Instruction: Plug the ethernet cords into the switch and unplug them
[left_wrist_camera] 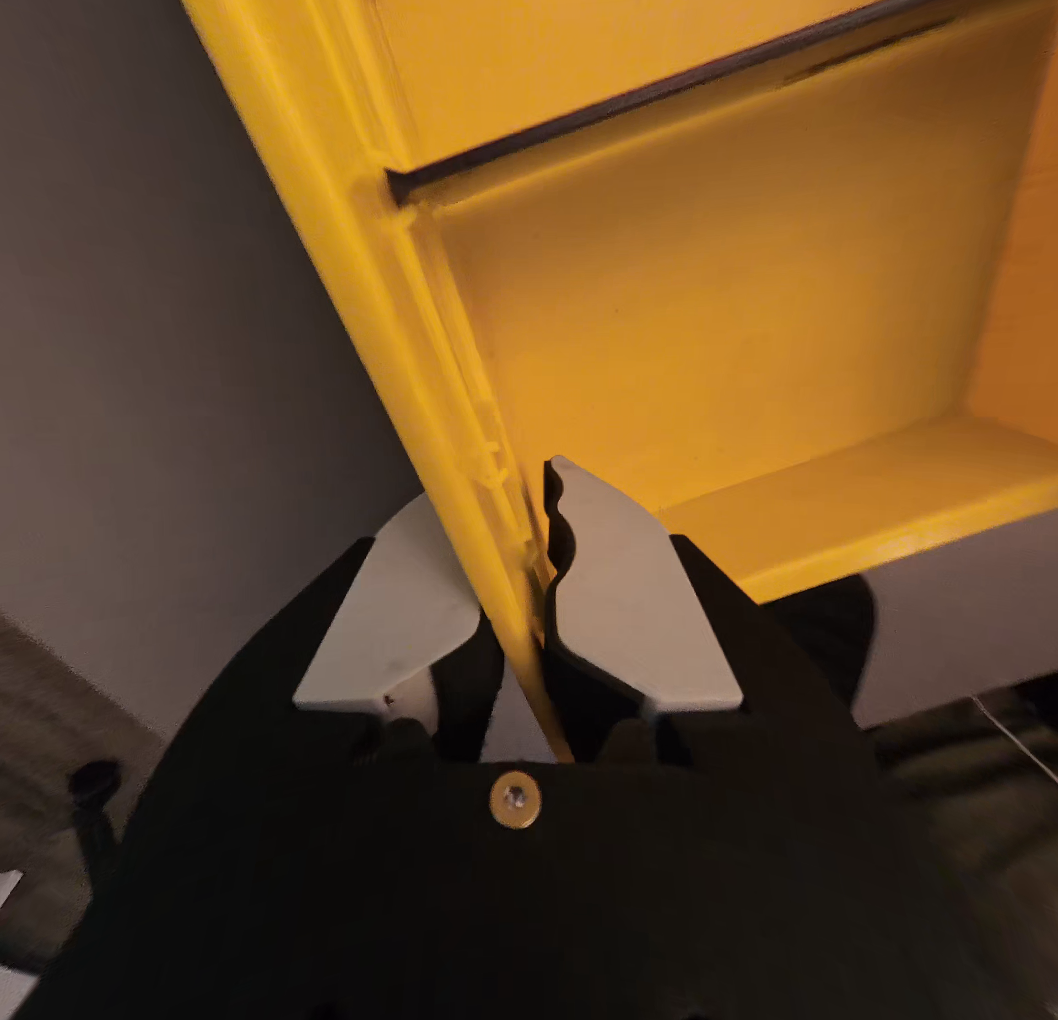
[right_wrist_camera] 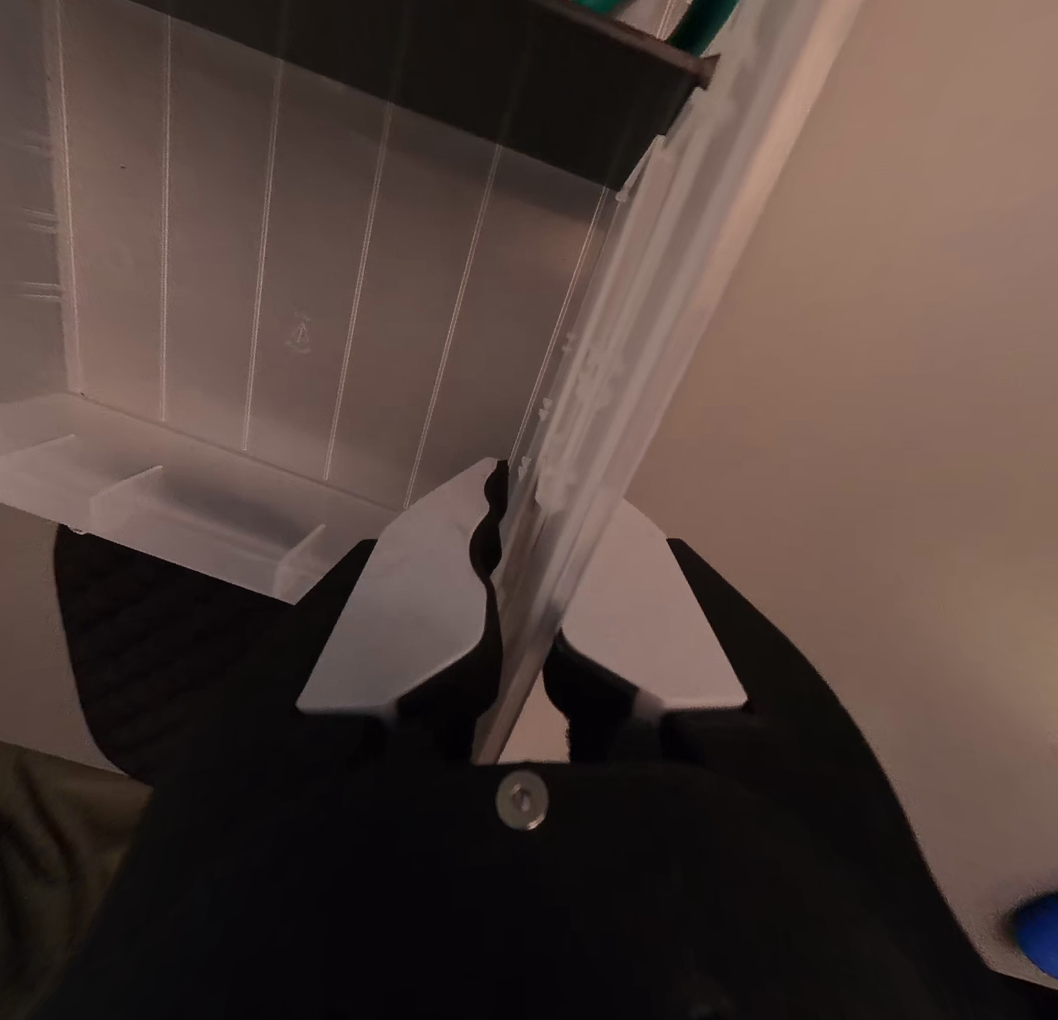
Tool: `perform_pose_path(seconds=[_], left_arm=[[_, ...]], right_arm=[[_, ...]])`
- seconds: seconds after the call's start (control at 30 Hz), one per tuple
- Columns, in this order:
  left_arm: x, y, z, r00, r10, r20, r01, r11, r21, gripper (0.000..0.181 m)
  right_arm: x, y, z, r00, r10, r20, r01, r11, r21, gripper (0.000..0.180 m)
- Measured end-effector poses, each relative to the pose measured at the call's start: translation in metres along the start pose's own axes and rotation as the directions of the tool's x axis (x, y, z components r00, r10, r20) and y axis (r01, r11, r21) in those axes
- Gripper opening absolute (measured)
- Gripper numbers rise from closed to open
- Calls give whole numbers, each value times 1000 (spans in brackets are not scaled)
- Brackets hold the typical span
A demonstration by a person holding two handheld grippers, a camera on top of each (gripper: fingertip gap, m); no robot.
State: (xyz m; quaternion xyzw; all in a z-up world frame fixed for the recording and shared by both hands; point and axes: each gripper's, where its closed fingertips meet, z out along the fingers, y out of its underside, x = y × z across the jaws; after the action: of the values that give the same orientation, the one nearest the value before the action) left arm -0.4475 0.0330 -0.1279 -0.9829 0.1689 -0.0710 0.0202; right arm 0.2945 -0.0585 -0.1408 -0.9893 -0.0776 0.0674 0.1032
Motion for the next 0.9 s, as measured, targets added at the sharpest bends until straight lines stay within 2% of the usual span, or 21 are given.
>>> perform_pose_path(seconds=[0.07, 0.27, 0.5, 0.63, 0.7, 0.73, 0.8, 0.87, 0.9], left_arm=[[17, -4, 2, 999, 27, -33, -28, 999, -18, 12], [58, -22, 10, 991, 123, 46, -119, 989, -84, 15], [130, -33, 21, 974, 222, 49, -214, 969, -125, 18], [158, -26, 24, 956, 289, 50, -278, 947, -161, 30], [170, -20, 24, 951, 311, -5, -307, 937, -168, 39], [176, -17, 22, 949, 312, -40, -314, 934, -170, 44], [182, -12, 16, 947, 306, -99, -318, 934, -164, 46], [187, -10, 4, 940, 308, -148, -327, 937, -126, 48], [188, -9, -4, 936, 314, -159, -331, 939, -97, 48]], right_arm=[[-8, 0, 1, 1000, 3, -1, -3, 1000, 1, 10], [-38, -3, 5, 1000, -26, 2, 26, 1000, -3, 10], [-76, -11, 12, 999, -52, 0, 52, 998, -36, 9], [-94, -18, 15, 999, -54, -10, 53, 998, -27, 11], [-101, -20, 14, 998, -63, -6, 63, 998, -7, 15], [-101, -22, 9, 998, -58, -26, 58, 998, 19, 21], [-98, -37, -20, 992, 20, -124, 4, 981, 195, 22], [-112, -54, -71, 979, 74, -191, 16, 901, 435, 29], [-137, -66, -99, 985, 46, -168, 58, 822, 566, 33]])
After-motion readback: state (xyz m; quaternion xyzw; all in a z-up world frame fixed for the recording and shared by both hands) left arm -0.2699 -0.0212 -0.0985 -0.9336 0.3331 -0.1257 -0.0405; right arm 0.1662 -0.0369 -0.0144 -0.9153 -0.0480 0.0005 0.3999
